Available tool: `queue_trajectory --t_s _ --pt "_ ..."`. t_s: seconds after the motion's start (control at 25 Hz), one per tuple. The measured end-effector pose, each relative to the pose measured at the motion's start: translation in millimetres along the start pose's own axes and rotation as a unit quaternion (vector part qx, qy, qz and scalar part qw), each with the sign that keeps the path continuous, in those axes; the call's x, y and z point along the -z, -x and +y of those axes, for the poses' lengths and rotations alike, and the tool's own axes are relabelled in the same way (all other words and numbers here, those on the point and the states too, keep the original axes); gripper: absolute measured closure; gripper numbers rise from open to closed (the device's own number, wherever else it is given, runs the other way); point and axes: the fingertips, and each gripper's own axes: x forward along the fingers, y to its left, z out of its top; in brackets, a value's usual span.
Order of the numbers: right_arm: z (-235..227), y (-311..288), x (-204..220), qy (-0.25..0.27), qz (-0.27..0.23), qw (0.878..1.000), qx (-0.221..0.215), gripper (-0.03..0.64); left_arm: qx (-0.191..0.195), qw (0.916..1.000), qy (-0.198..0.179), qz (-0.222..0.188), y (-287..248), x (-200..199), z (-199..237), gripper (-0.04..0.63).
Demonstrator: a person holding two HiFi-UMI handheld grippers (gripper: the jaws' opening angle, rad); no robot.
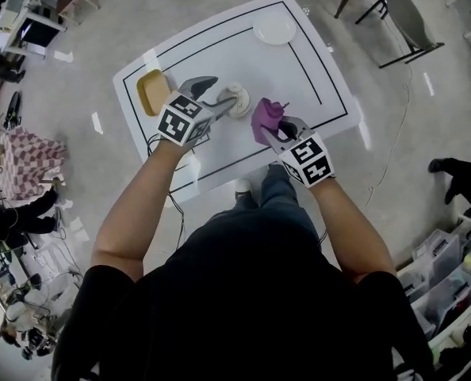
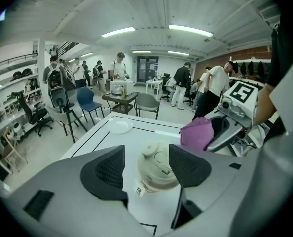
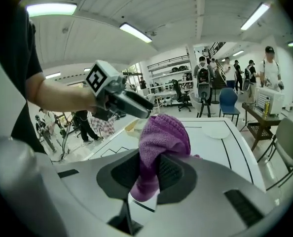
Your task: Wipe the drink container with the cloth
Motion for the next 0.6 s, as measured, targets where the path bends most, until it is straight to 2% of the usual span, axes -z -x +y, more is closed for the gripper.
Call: queue_trajectory --t_s 0.12,0.2,0.28,0.4,0.6 --pt "11.9 -12.2 7.6 0.025 -0.006 1.0 0.014 0.525 0.012 0.9995 -0.025 0.015 -15.6 -3.9 -8.3 0.312" --pt "16.6 -19.8 13.9 0.035 -0.013 0.999 0.01 0.525 0.018 0.998 -0.054 0.029 -27.5 -1.4 -15.8 0.379" --pt "19.4 -29.9 18.7 0.045 -0.022 0.999 0.005 0.525 0.019 0.9969 -0.07 0.03 -36.2 1.6 -17.2 0.383" --pt "22.9 -51.9 20.6 0.052 -0.031 0.998 0.004 0.525 0.024 0.997 -0.07 0.022 -38.7 7.5 -12.9 0.383" --pt "25.1 -83.5 42.1 0.022 -0.04 0.999 0.014 0.525 0.033 0.9965 -0.076 0.012 -36.6 25.7 -14.9 0.385"
